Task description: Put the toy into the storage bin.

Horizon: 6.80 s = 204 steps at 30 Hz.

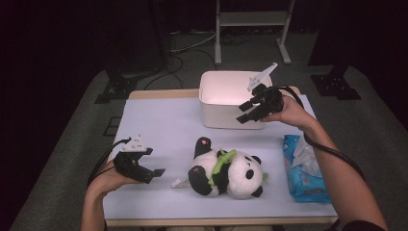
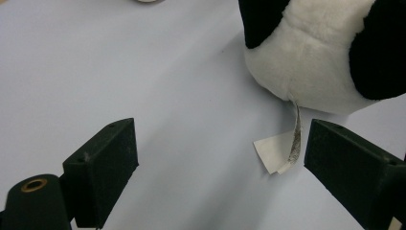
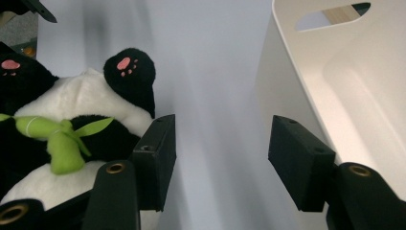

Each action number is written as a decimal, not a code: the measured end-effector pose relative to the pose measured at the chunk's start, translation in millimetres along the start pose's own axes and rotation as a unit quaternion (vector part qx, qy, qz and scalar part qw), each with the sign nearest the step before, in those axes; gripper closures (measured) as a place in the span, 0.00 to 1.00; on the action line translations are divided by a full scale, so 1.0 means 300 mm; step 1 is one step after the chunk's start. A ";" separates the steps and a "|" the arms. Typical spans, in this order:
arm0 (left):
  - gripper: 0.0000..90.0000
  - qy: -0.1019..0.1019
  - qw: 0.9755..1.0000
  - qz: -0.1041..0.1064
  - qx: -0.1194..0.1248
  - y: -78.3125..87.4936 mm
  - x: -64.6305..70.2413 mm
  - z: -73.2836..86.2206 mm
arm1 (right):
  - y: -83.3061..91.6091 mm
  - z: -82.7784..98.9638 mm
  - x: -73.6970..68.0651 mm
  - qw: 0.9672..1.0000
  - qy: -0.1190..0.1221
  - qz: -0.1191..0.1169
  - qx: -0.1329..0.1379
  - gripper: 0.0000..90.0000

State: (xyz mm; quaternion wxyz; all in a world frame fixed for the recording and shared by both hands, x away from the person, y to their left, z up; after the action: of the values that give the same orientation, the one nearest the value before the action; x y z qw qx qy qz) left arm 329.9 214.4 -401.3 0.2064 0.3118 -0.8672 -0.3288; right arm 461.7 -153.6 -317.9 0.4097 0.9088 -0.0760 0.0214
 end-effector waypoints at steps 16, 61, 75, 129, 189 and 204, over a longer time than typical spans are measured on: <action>0.12 0.007 1.000 0.003 0.001 0.002 -0.014 0.011 | -0.065 -0.058 0.104 1.000 0.005 -0.006 -0.024 0.50; 0.12 0.028 1.000 0.013 0.001 0.006 -0.038 0.037 | -0.239 -0.064 0.201 0.997 -0.009 -0.027 -0.069 0.92; 0.12 0.026 0.999 0.018 -0.004 -0.011 -0.031 0.035 | -0.235 -0.078 0.121 0.997 0.014 -0.042 -0.071 0.93; 0.12 0.014 0.999 0.025 -0.018 -0.032 -0.024 0.039 | -0.216 -0.125 -0.059 0.996 0.018 -0.040 -0.083 0.92; 0.11 0.014 0.999 0.027 -0.024 -0.047 -0.027 0.046 | -0.163 -0.095 -0.107 0.997 0.018 -0.029 -0.072 0.82; 0.12 0.021 0.999 0.027 -0.022 -0.046 -0.031 0.051 | -0.181 -0.099 -0.121 0.995 0.028 -0.044 -0.081 0.93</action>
State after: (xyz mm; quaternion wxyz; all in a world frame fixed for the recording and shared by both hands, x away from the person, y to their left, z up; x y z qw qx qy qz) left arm 333.4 219.2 -423.2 0.2404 0.2906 -0.8632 -0.3355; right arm 434.9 -91.7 -342.2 0.4841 0.8743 -0.0263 0.0225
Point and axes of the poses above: each handheld gripper's, and its own axes: y roughly backward along the jaws, z roughly out of its underside, x roughly to its right, the point moved 4 cm from there along -y, roughly forward along the jaws, and after that the axes turned 13 degrees about y, right-handed, at the moved point
